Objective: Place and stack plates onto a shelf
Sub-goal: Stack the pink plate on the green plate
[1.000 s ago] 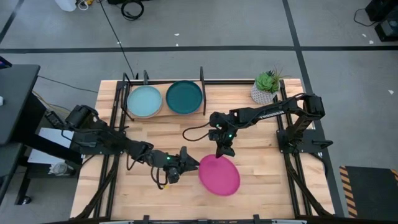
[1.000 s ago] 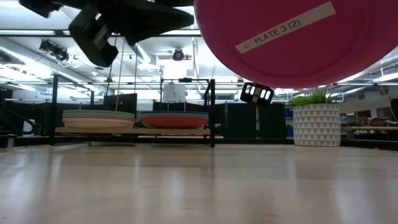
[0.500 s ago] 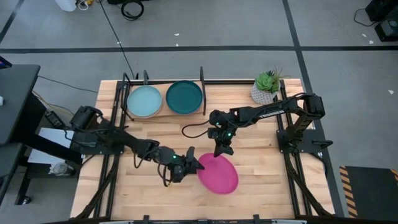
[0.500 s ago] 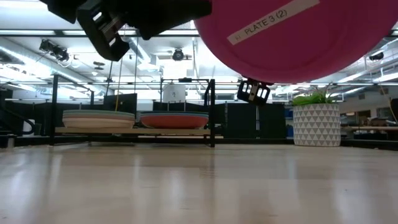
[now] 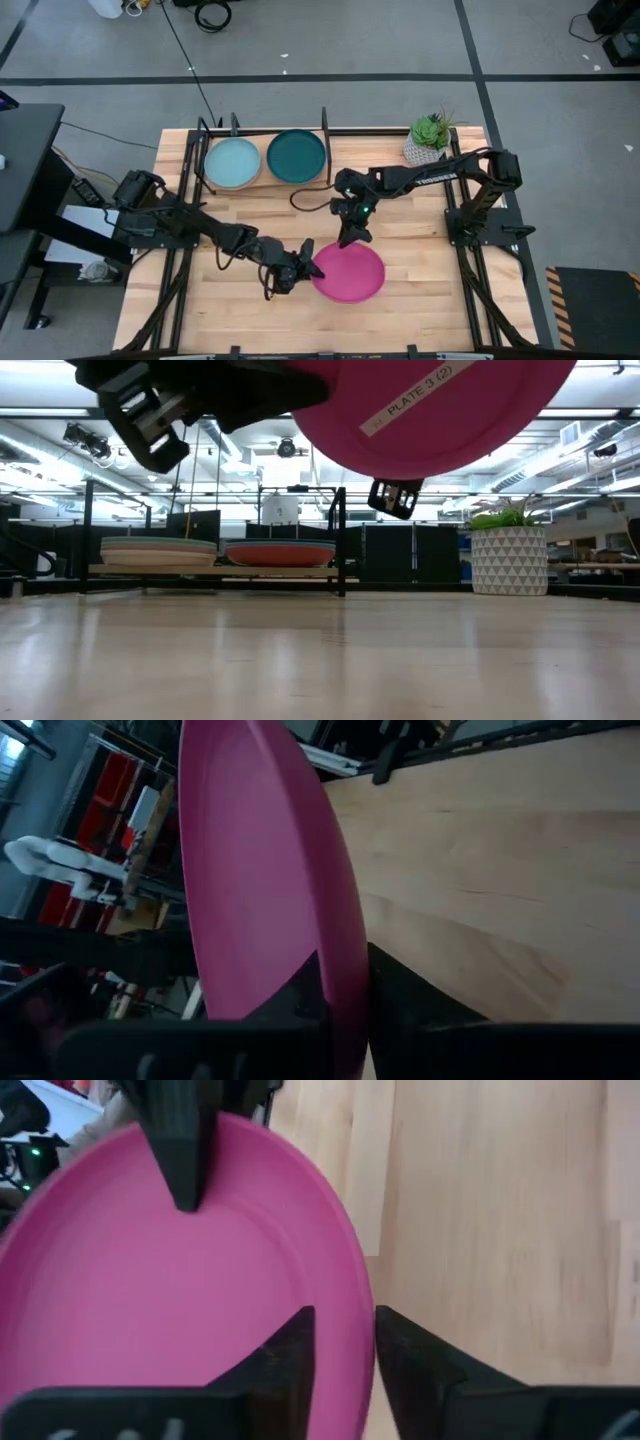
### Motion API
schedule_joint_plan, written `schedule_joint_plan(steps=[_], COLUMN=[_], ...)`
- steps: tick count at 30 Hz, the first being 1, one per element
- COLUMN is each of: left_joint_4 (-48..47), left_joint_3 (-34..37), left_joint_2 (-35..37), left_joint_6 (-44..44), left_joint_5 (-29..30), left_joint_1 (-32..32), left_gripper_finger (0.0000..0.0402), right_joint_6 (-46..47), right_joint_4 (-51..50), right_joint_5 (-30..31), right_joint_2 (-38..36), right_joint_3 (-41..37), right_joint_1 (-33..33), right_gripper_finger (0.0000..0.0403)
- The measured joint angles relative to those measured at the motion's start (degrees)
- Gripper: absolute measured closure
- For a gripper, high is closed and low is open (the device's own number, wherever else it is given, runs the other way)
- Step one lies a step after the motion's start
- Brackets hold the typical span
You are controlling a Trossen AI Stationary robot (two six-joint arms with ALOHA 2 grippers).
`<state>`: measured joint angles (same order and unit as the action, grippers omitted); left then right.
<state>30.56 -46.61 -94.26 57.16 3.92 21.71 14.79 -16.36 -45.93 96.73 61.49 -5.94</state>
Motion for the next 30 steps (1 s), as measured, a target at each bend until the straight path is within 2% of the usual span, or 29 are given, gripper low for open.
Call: schedule_joint_plan(steps=[5, 11, 16, 19, 22, 27, 30], left_joint_4=[-1.05, -8.81, -19.26, -25.99, -34.29, -48.64, -55.38], left_joint_3=[0.00, 0.00, 0.00, 0.00, 0.00, -0.02, -0.01], left_joint_2=[0.02, 2.18, 8.20, 12.61, 16.92, 21.85, 22.11], left_joint_6=[-2.72, -6.00, -8.50, -11.21, -15.50, -24.13, -27.60], left_joint_5=[-2.50, -0.51, 10.31, 16.69, 23.89, 39.22, 43.95], left_joint_1=[0.18, 1.00, 3.37, 5.13, 7.19, 9.03, 7.20], left_gripper_finger=[0.0346, 0.0354, 0.0354, 0.0354, 0.0354, 0.0354, 0.0354], right_joint_6=[-2.30, -6.10, -7.01, -6.80, -4.22, 3.10, 5.51], right_joint_4=[-6.16, -20.58, -26.15, -29.57, -33.15, -37.67, -37.86], right_joint_5=[-0.01, 8.88, 18.20, 26.34, 33.37, 47.24, 53.04], right_joint_2=[0.00, -1.42, -7.80, -12.29, -16.30, -20.49, -21.20], right_joint_3=[3.97, 10.09, 10.93, 10.93, 10.93, 10.93, 10.91], right_joint_1=[-2.09, -4.22, -2.76, -0.41, 2.56, 7.89, 11.14], right_gripper_finger=[0.0244, 0.0205, 0.0201, 0.0205, 0.0210, 0.0219, 0.0221])
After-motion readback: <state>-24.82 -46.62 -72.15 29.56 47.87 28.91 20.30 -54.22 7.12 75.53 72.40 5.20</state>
